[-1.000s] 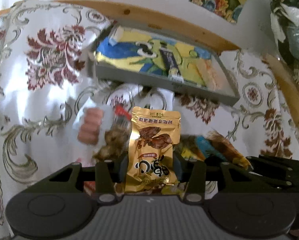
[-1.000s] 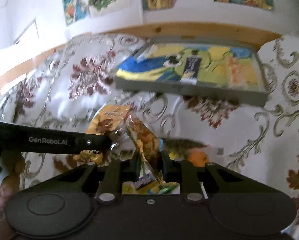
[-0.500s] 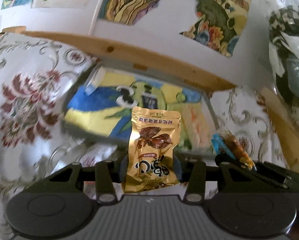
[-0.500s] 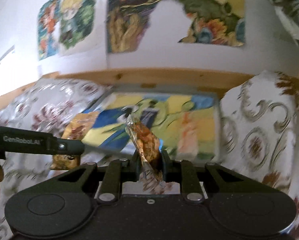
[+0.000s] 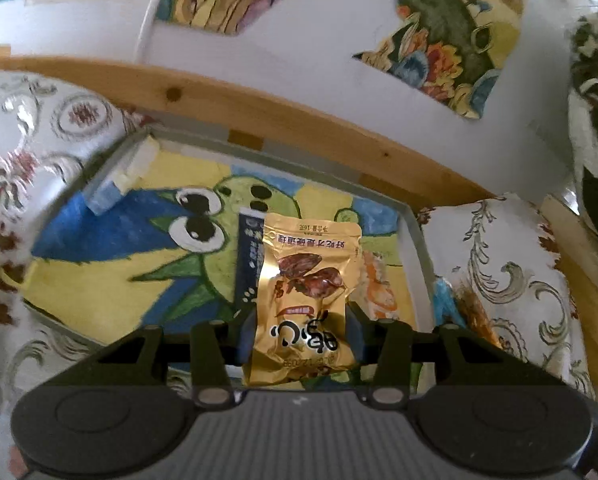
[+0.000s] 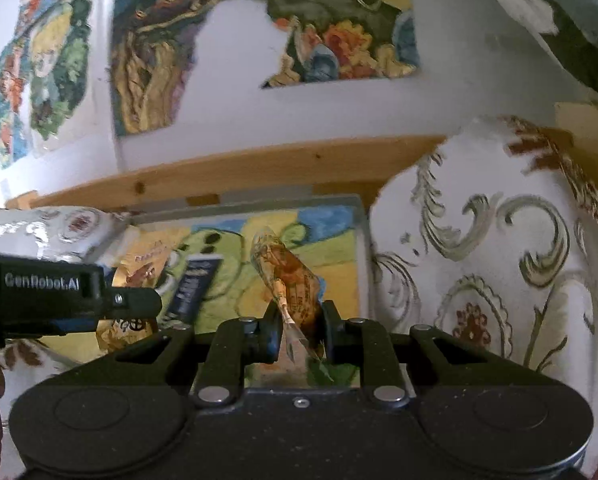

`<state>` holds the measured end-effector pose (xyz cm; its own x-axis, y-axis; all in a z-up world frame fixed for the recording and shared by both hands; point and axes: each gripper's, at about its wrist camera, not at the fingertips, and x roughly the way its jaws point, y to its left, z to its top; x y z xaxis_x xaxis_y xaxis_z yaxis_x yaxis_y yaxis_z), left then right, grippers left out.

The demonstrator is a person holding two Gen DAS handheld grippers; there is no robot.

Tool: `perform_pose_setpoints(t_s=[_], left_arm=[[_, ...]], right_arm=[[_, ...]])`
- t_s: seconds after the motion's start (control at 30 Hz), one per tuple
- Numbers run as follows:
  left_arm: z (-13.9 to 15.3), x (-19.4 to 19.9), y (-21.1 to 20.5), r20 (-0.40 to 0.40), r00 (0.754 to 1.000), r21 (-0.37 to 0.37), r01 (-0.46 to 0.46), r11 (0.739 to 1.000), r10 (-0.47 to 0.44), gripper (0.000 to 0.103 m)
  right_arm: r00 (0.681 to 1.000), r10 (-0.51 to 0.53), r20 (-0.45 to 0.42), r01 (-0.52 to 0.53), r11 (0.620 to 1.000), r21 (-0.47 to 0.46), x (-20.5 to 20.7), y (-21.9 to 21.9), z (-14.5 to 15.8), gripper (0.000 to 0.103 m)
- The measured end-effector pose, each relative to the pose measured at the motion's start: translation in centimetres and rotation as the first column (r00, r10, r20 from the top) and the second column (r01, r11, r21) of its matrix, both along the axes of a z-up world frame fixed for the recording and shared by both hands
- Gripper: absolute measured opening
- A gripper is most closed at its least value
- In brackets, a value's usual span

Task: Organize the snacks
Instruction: 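Carry gold bag with left tool while right carries clear packet to tray, then release gold bag into tray with left tool while right releases clear packet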

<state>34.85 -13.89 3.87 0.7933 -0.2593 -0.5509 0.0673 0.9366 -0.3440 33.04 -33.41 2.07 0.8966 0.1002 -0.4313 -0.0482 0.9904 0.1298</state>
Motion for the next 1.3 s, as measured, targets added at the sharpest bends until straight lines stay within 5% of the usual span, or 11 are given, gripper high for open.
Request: perform_pose_setpoints(t_s=[0.6, 0.97, 1.03, 1.3], left_arm=[[-3.0, 3.2, -1.7, -0.067, 0.997, 0.018, -0.023, 1.000, 0.024, 0.051], [-2.3, 2.7, -1.0, -0.073, 0.997, -0.024, -0.039, 0.999, 0.037, 0.053], [-1.8, 2.6, -0.9, -0.064, 0.997, -0.025, -0.042, 0.999, 0.041, 0.057], [0.7, 0.4, -0.2, 0.023, 0.997, -0.031, -0.079, 0.996, 0.080, 0.085]], right_arm=[[0.998, -0.034, -0.051, 0.037, 0.998, 0.055, 1.8, -0.8, -2.7, 0.031], [0.999, -0.032, -0.010, 0.032, 0.999, 0.021, 1.4, -0.4, -1.9, 0.056], [0.999, -0.033, 0.008, 0.033, 0.999, 0.004, 1.1, -0.2, -1.6, 0.071], [0.996, -0.062, 0.068, 0.062, 0.998, 0.003, -0.5, -0.6, 0.5, 0.084]])
